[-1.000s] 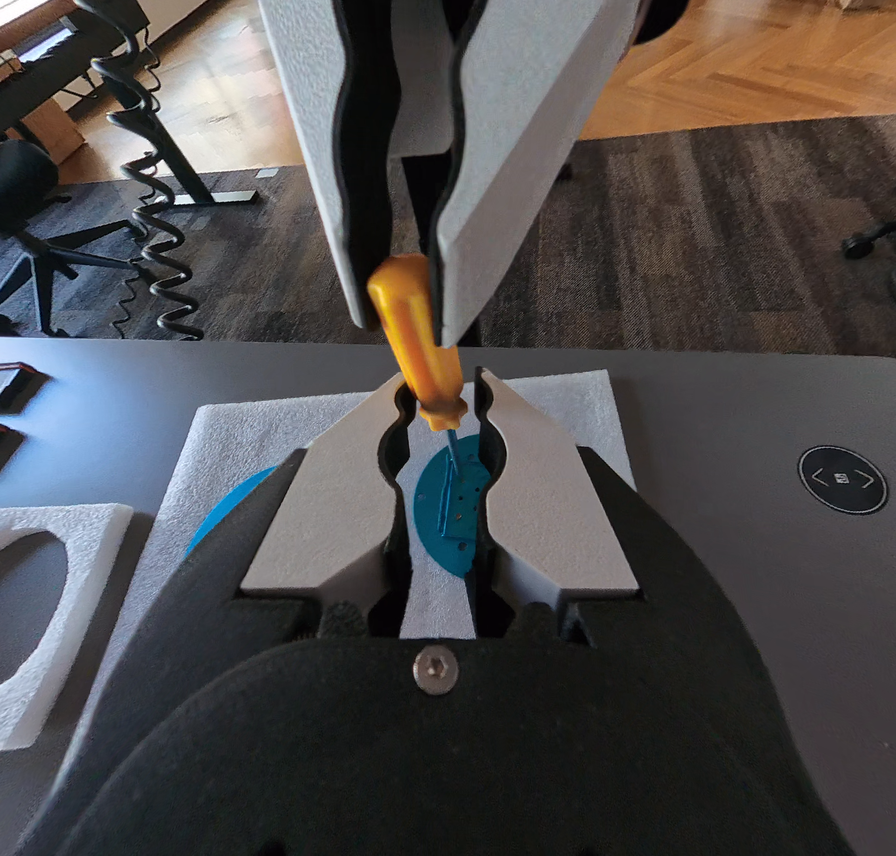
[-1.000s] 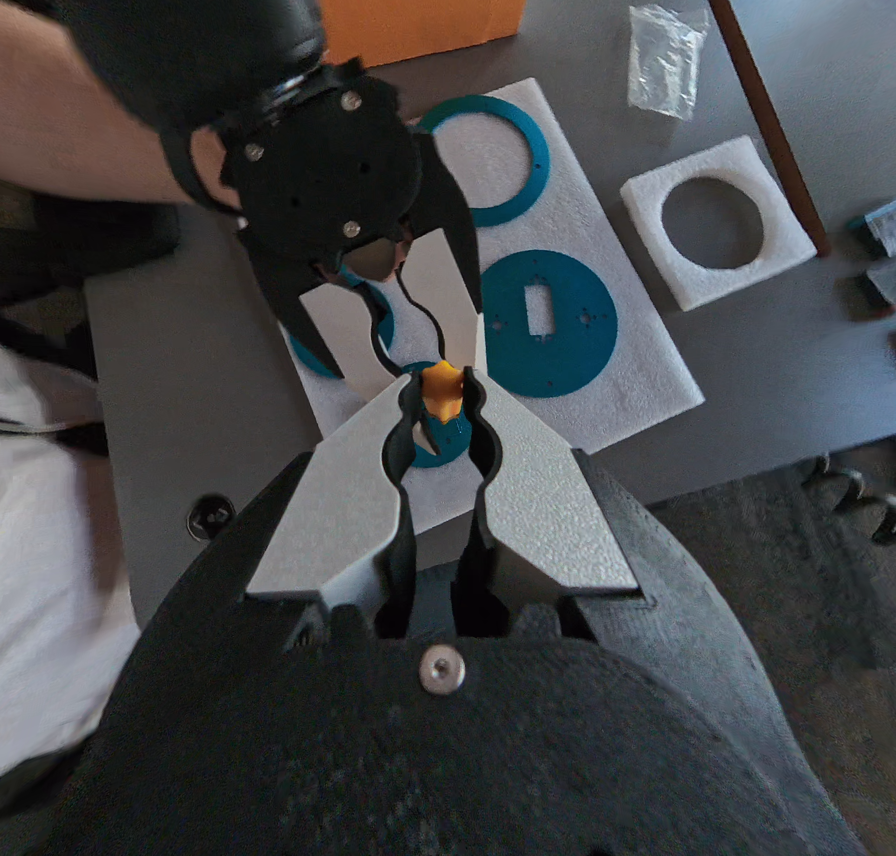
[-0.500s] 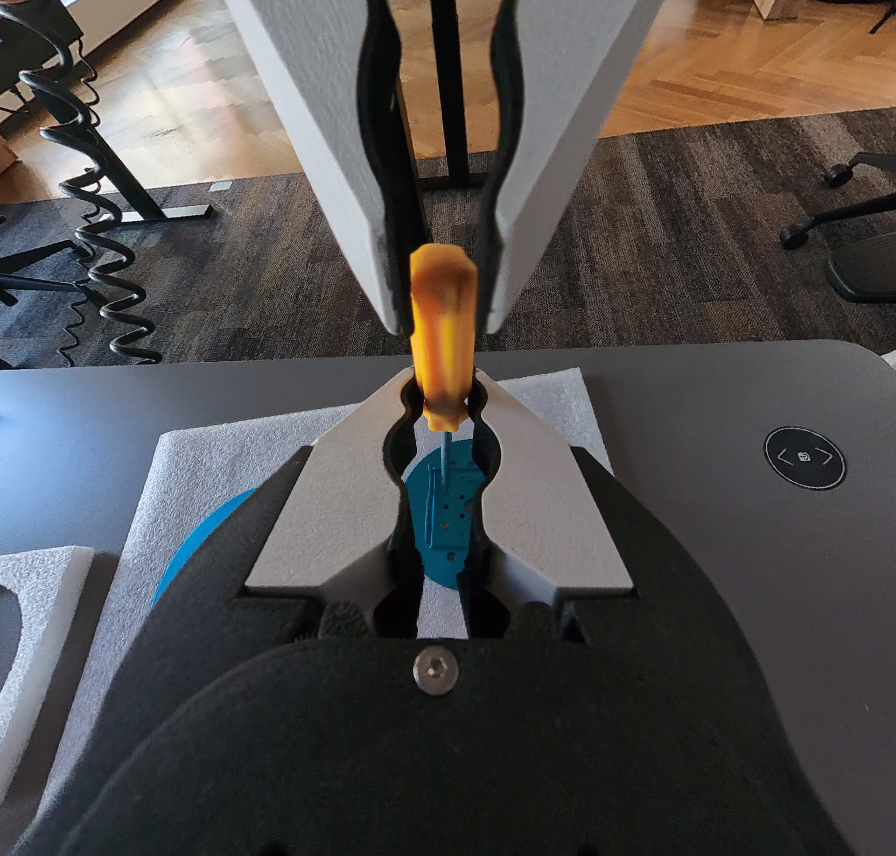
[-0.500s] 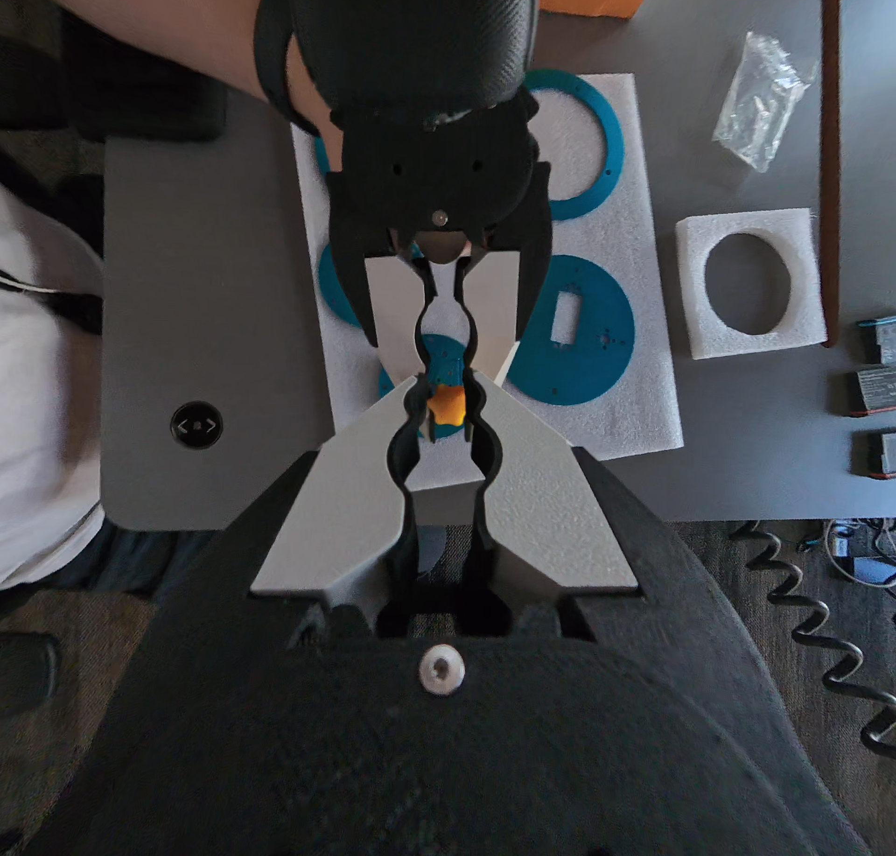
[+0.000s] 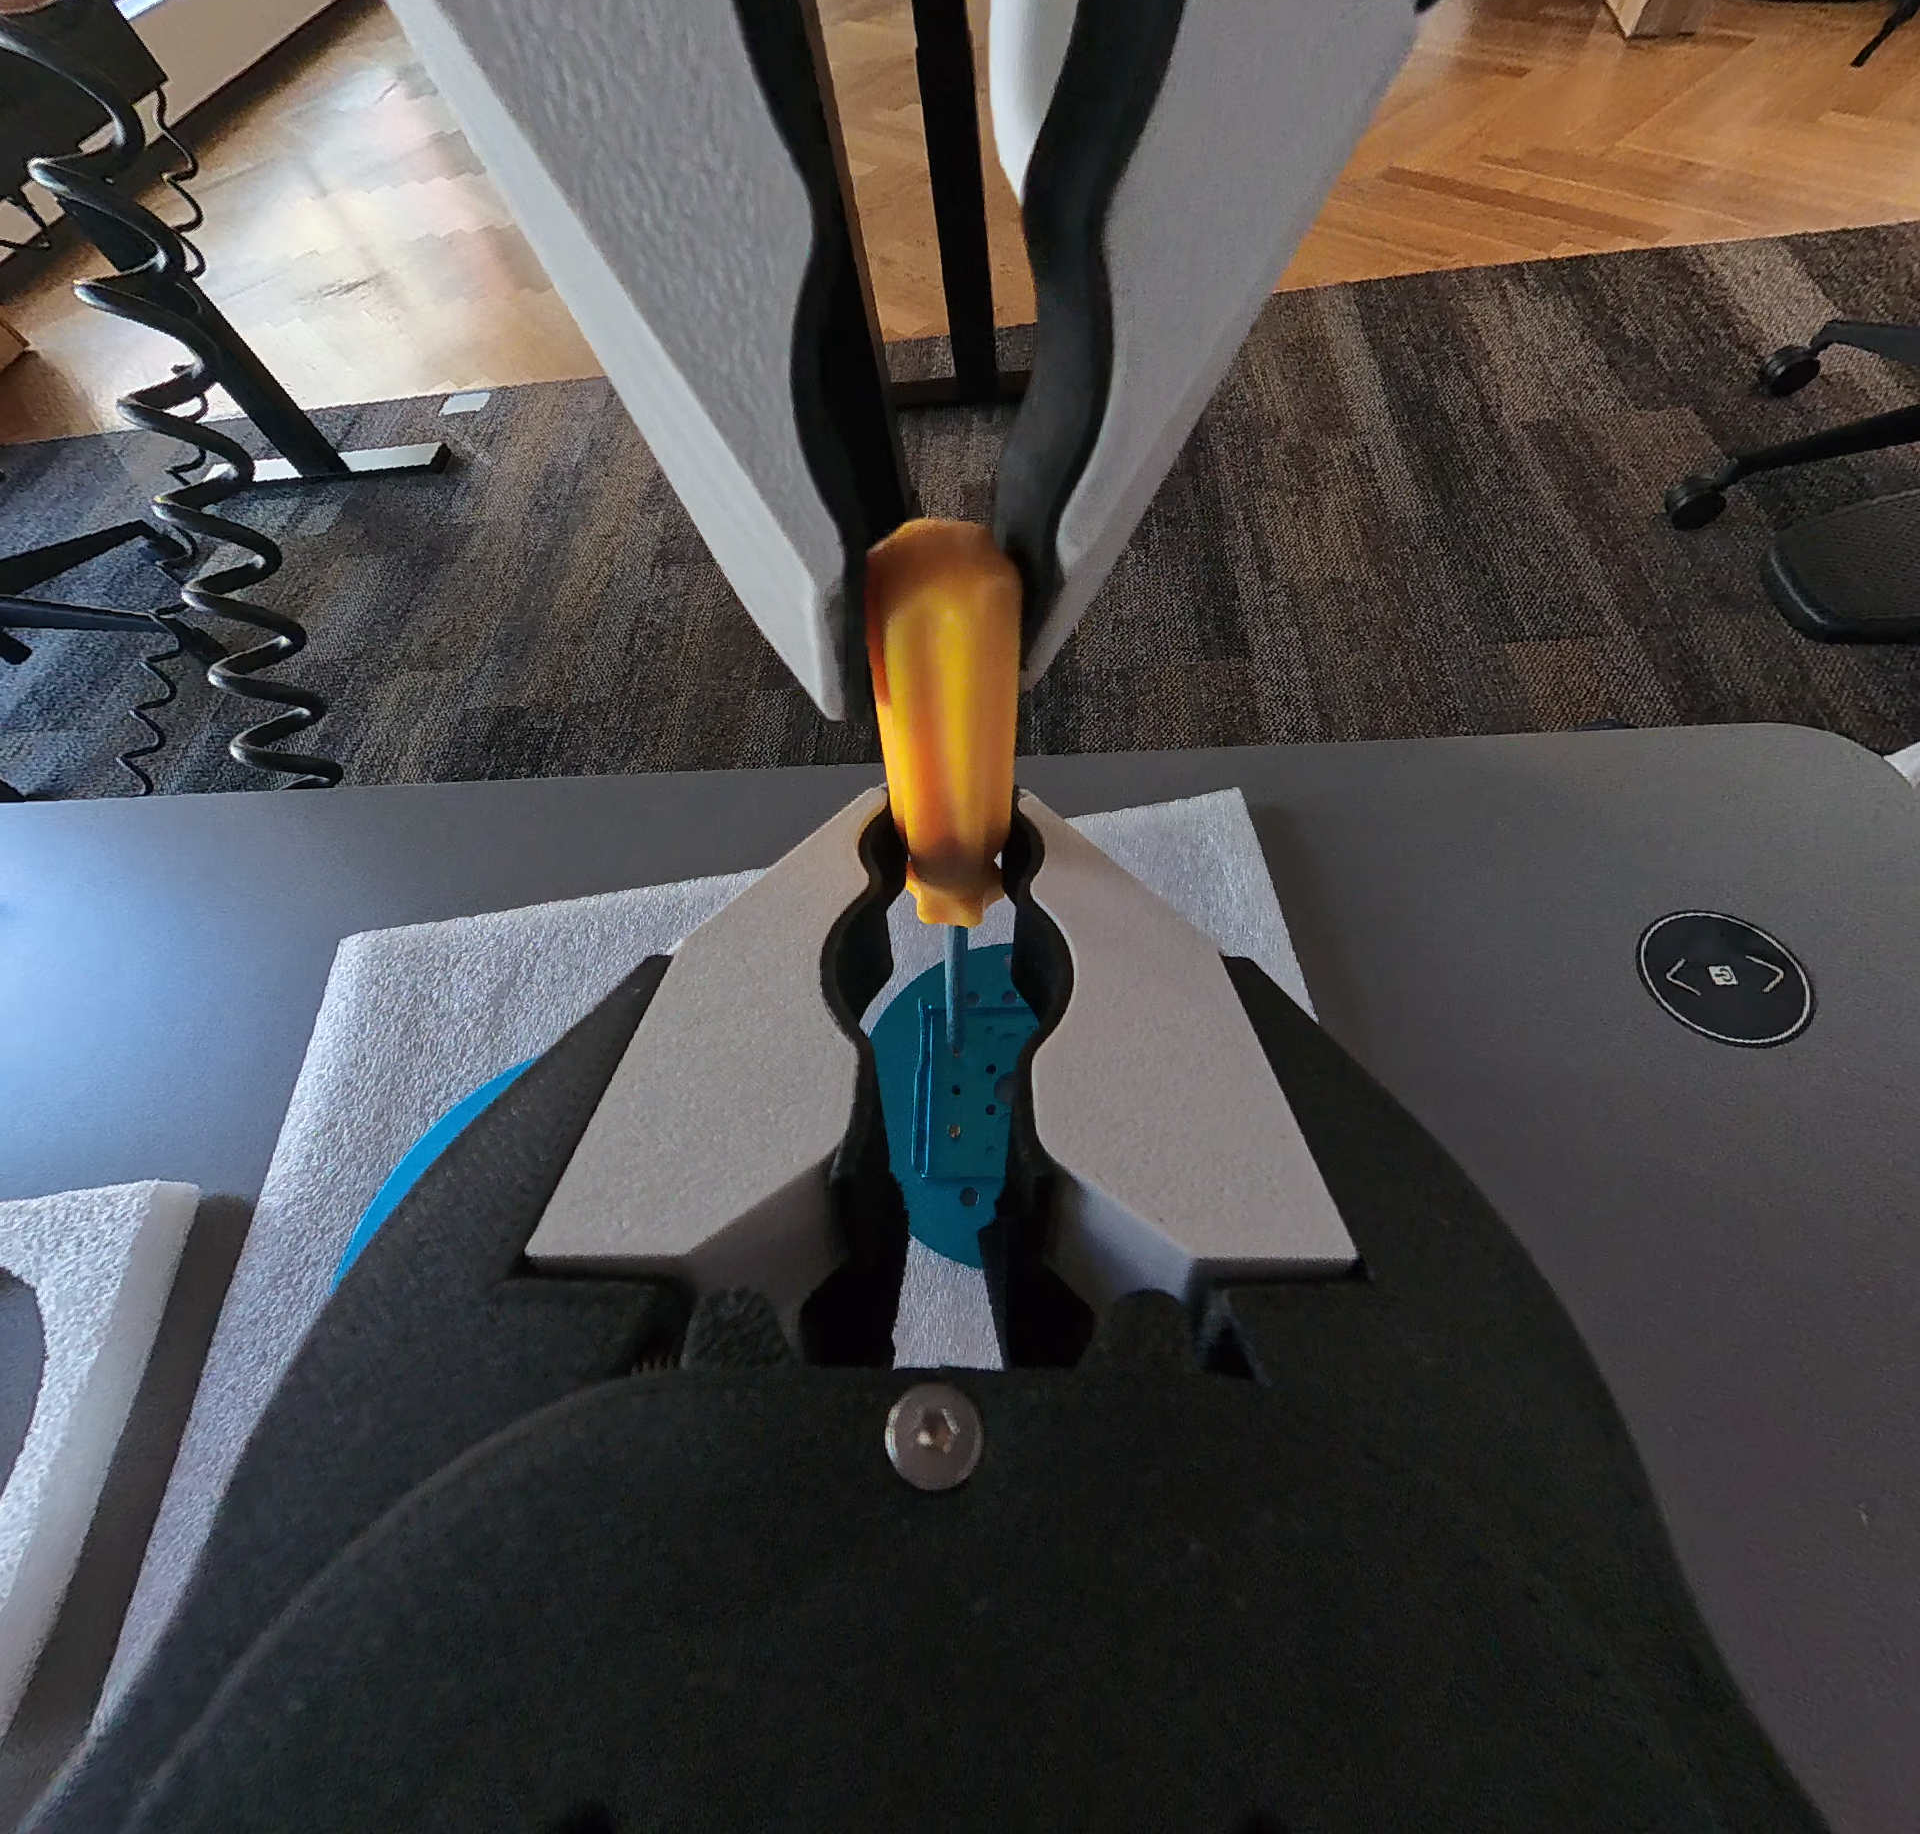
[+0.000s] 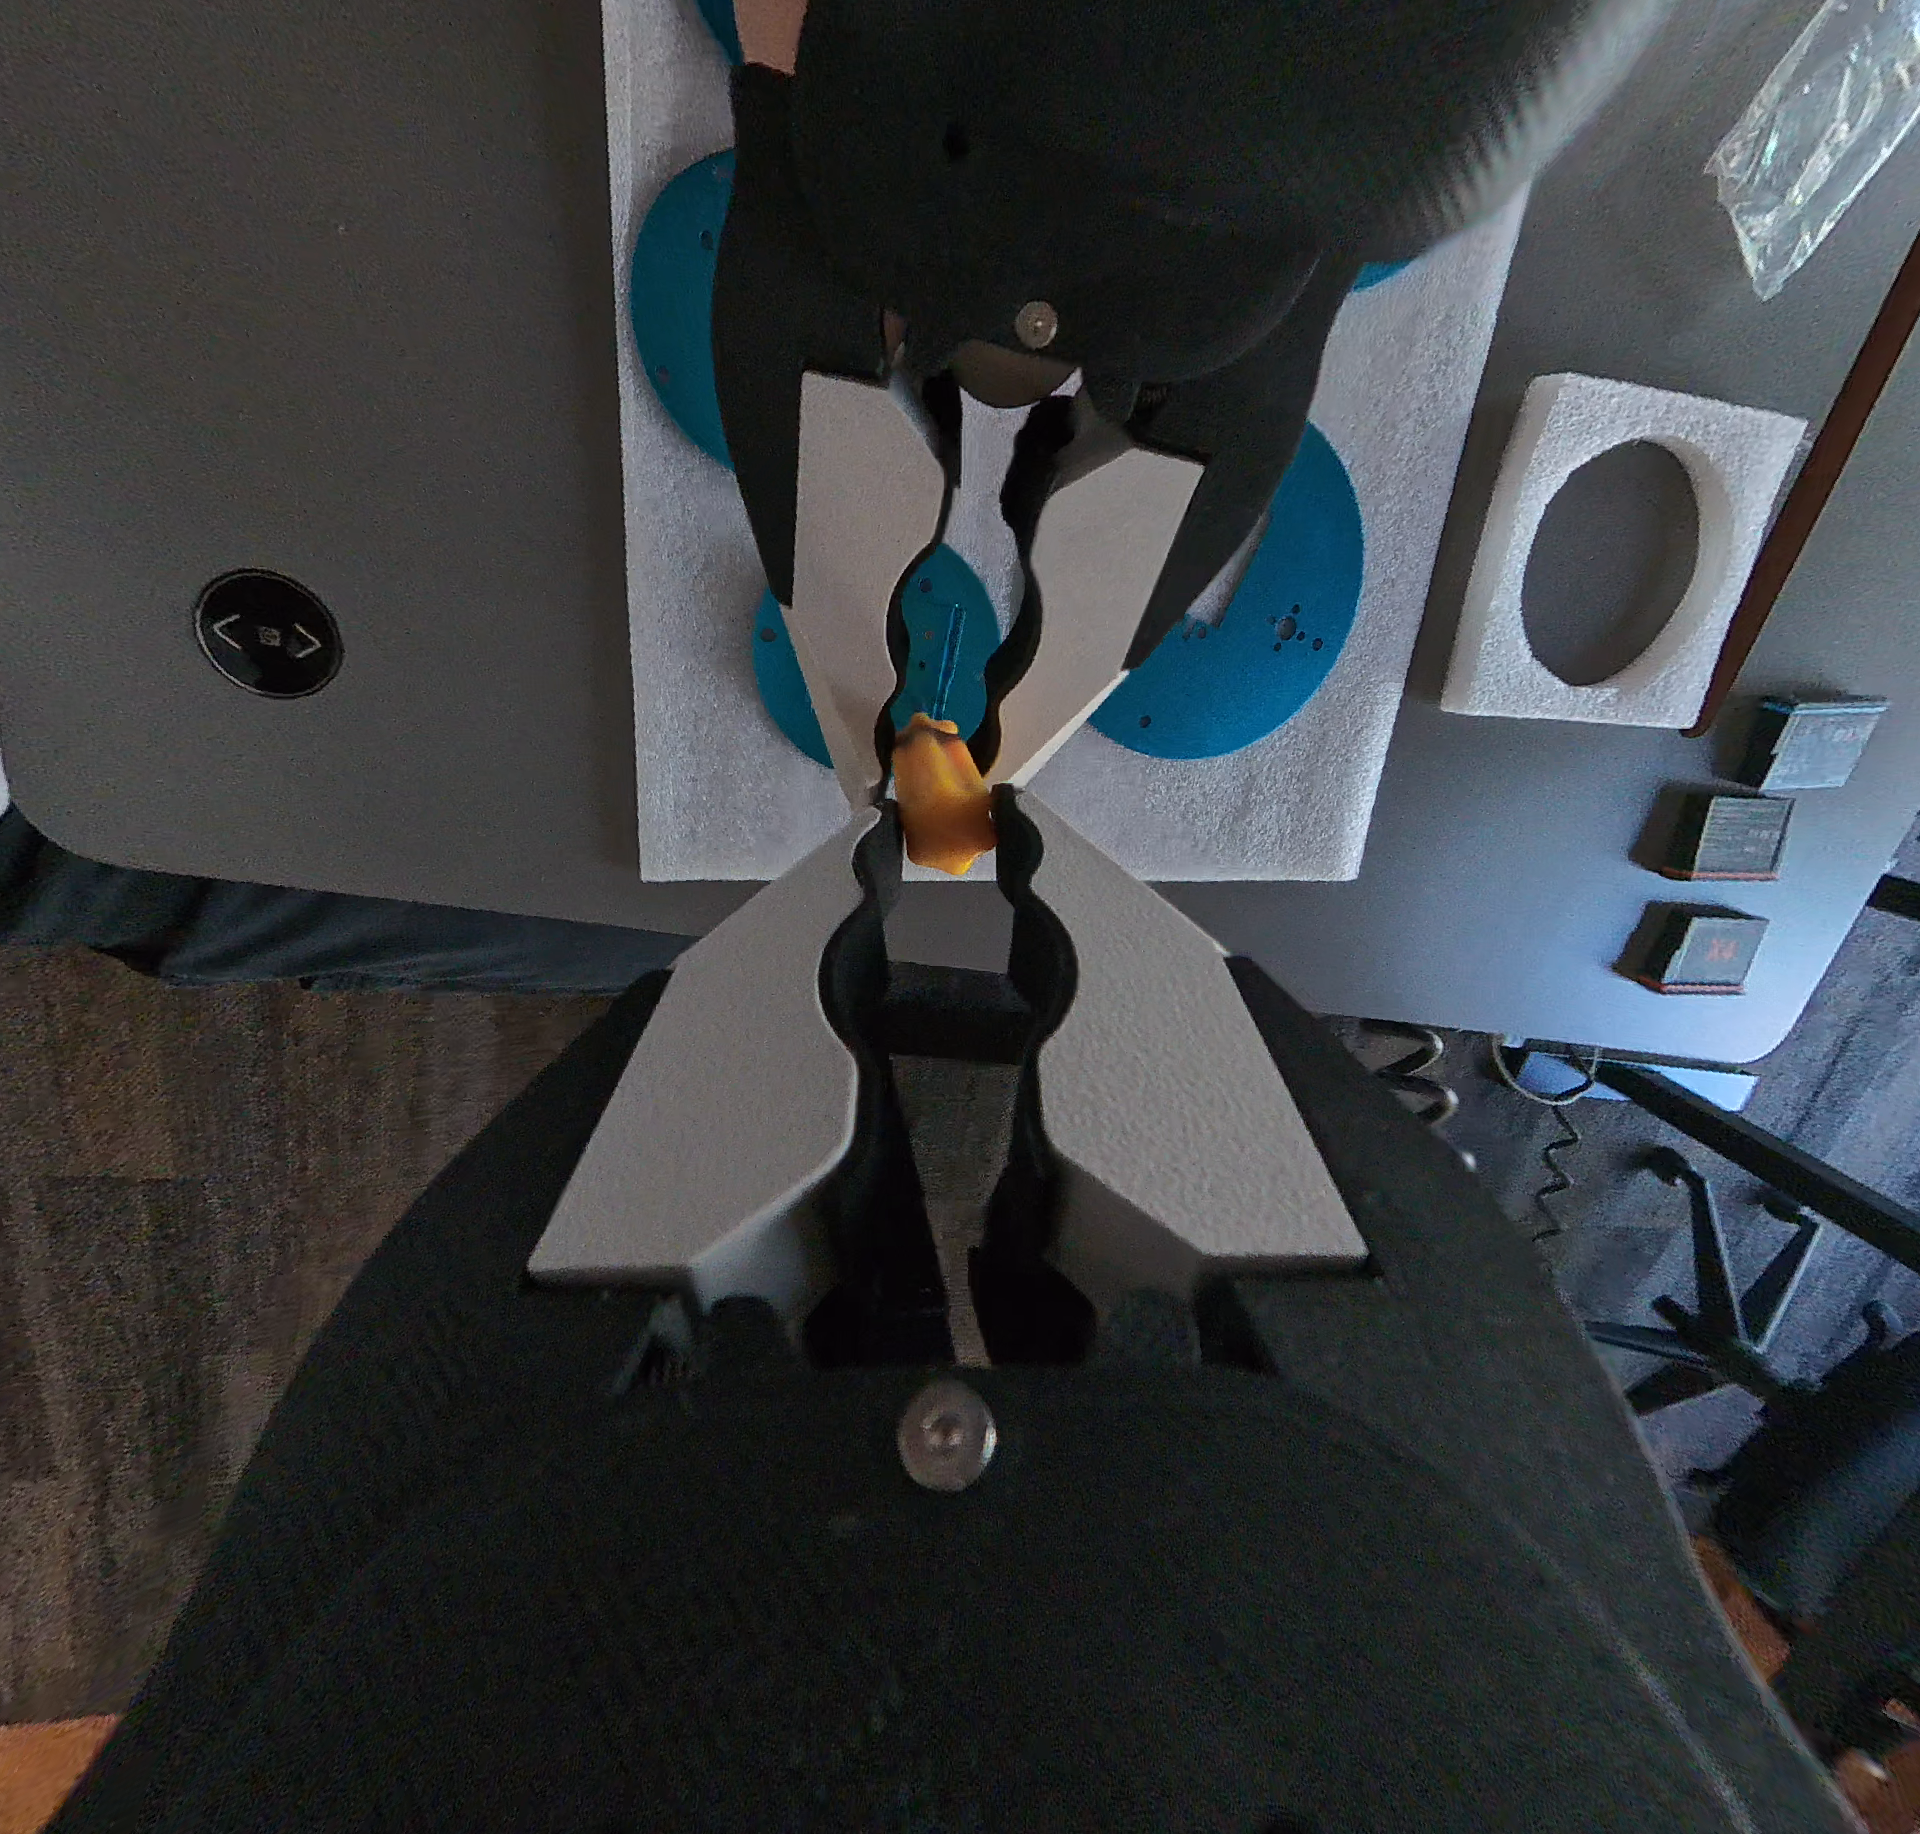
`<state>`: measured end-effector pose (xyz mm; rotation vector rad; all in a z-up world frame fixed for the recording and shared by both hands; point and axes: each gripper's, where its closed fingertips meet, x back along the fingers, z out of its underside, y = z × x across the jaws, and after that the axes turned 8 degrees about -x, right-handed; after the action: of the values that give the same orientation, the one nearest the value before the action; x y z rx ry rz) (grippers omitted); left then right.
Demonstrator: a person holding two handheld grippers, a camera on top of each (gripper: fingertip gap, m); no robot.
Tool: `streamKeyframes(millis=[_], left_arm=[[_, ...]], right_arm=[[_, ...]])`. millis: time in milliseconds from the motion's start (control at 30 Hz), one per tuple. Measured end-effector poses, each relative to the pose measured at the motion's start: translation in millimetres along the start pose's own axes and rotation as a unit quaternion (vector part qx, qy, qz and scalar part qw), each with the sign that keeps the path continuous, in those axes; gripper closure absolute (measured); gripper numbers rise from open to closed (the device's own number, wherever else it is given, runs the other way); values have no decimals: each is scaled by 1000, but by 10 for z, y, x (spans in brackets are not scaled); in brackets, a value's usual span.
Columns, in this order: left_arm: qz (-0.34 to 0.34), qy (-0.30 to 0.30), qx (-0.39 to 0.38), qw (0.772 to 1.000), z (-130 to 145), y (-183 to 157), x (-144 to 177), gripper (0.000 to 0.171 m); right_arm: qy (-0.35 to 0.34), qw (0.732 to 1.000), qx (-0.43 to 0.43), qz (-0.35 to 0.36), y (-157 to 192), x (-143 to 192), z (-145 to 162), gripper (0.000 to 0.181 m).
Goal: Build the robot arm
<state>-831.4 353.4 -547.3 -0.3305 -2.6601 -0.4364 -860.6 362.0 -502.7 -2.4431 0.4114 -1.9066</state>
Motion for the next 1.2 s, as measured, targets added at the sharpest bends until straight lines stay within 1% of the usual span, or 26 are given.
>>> streamKeyframes(millis=[100, 200, 233, 300, 367, 400, 433, 500, 533, 567, 600, 667, 733, 833, 933, 967, 1000, 1033, 1067, 1100, 1133, 1167, 1200], left_arm=[[-2, -2, 8, 1000, -7, 14, -1, 157], [-14, 2, 8, 1000, -8, 34, -21, 157], [-19, 6, 6, 1000, -6, 37, -23, 157], [-26, 8, 8, 1000, 6, 66, -19, 158], [-10, 0, 29, 1000, 3, 63, -8, 161], [-7, -4, 28, 1000, -1, 55, -9, 161], [-11, -4, 22, 1000, -4, 52, -14, 161], [-8, 0, 18, 1000, -4, 39, -15, 161], [-6, -1, 18, 1000, -3, 38, -14, 161], [-6, -4, 19, 1000, -4, 40, -13, 161], [-6, -4, 22, 1000, -2, 45, -11, 161], [-4, -3, 20, 1000, -1, 41, -10, 161], [-3, 0, 15, 1000, -9, 25, -27, 161], [-2, 3, 12, 1000, -13, 18, -39, 161], [-9, 1, 11, 1000, -10, 37, -43, 163], [-8, 0, 15, 1000, -9, 42, -43, 163], [-5, 0, 19, 1000, -7, 45, -41, 163], [-4, -1, 19, 1000, -8, 45, -39, 163], [-3, -1, 17, 1000, -7, 40, -37, 163], [-2, -1, 14, 1000, -6, 35, -36, 163], [-2, 0, 14, 1000, -6, 31, -38, 163], [-2, 0, 13, 1000, -8, 27, -41, 163], [0, 0, 11, 1000, -9, 21, -43, 163]], right_arm=[[4, 997, -70, -14, -9, -8, -9, 165], [25, 987, -158, -9, -36, -6, 22, 165], [24, 980, -198, -6, -38, -7, 19, 165], [3, 957, -289, -3, -67, -17, -12, 165], [-13, 944, -328, -9, -74, -28, -42, 164], [-5, 950, -311, -16, -58, -27, -44, 164], [6, 963, -269, -16, -50, -23, -41, 165], [11, 987, -163, 4, -65, -8, -75, 158], [14, 994, -109, 7, -37, -1, -90, 162], [24, 998, -64, 18, -41, -2, -78, 162], [29, 998, -41, 23, -49, -8, -80, 161], [38, 998, -39, 14, -52, -10, -81, 162], [56, 995, -79, -9, -25, -8, -46, 163], [69, 983, -171, 3, -16, -7, -23, 163], [45, 944, -327, 20, -37, -16, -44, 163], [35, 929, -369, 13, -42, -19, -44, 163], [29, 921, -389, 3, -43, -22, -45, 163], [30, 923, -383, -7, -43, -25, -48, 163], [34, 936, -349, -14, -39, -25, -58, 163], [40, 957, -287, -18, -31, -22, -65, 163], [38, 975, -218, -11, -34, -14, -88, 159], [28, 988, -151, -8, -5, 0, -129, 161], [25, 995, -96, 4, 0, 10, -147, 163]])
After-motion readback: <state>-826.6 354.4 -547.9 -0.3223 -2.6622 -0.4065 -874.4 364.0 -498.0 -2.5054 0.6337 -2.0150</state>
